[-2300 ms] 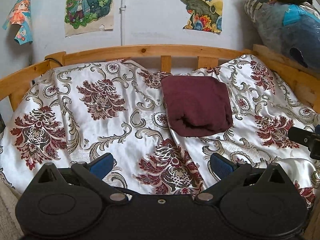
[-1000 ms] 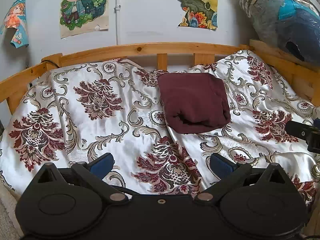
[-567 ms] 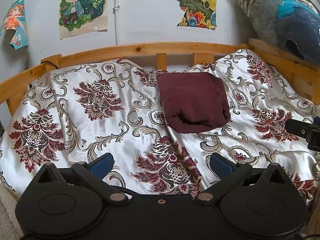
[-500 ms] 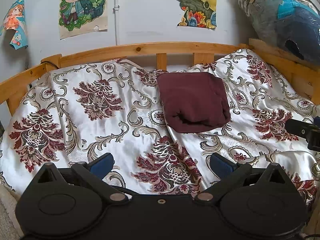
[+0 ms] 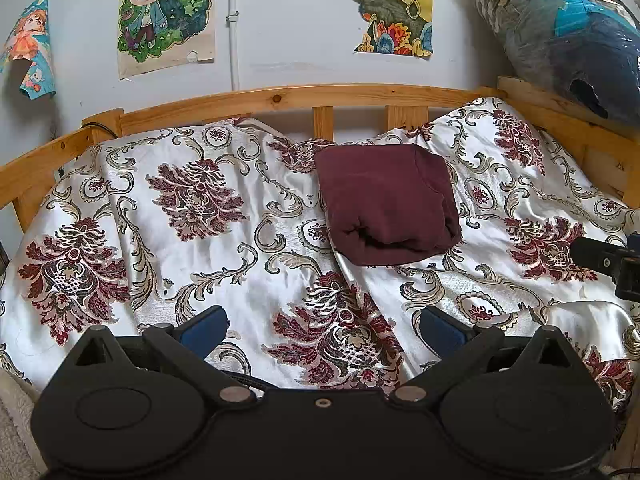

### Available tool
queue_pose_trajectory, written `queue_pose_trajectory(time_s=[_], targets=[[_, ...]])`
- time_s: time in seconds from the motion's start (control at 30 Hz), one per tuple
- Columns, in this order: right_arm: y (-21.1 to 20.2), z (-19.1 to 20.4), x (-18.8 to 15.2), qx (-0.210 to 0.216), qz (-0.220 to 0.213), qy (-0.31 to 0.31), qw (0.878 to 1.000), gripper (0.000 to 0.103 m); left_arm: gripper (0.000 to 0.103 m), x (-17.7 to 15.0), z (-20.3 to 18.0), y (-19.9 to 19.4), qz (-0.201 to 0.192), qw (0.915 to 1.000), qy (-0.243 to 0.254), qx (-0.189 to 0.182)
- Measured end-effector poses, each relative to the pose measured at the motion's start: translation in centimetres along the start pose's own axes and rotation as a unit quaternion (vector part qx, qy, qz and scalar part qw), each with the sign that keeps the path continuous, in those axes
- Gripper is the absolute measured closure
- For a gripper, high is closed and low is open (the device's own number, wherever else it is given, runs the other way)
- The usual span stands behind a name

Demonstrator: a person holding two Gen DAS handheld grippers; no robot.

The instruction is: Fold small clothes

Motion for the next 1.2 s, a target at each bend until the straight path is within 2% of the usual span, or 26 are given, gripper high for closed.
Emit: queue_pose_trajectory(time_s=[0.33, 0.5, 0.77, 1.2], targets=[[0.00, -0.04, 0.01, 0.000, 0.000, 0.000, 1.000, 0.000, 0.001, -0.01, 0.30, 0.14, 0.002, 0.9999, -0.010, -0.007], [-0.01, -0.05, -0.01, 0.000, 0.000, 0.000, 1.000, 0.000, 0.001, -0.11, 0.58, 0.46, 0.018, 0.9996, -0.016, -0.012], [0.04, -0.08, -0.06, -0.001, 0.003, 0.001, 1.000, 0.000, 0.001, -0.17, 0.18, 0.45, 0.019, 0.9998, 0.004, 0.006], [0.11, -0.03, -0.16, -0.002, 0.004, 0.000, 1.000, 0.000, 0.001, -0.26, 0.28, 0.53, 0.020, 0.9998, 0.006, 0.007]])
Point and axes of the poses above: each gripper's, at about its wrist camera, not at the fingertips, and y roughly the way its jaws point, z to its left, x to its top, the point moved 5 cm from there along y, roughly the way its jaws point, and after that the axes turned 7 degrees about y, right-handed, at the moved point
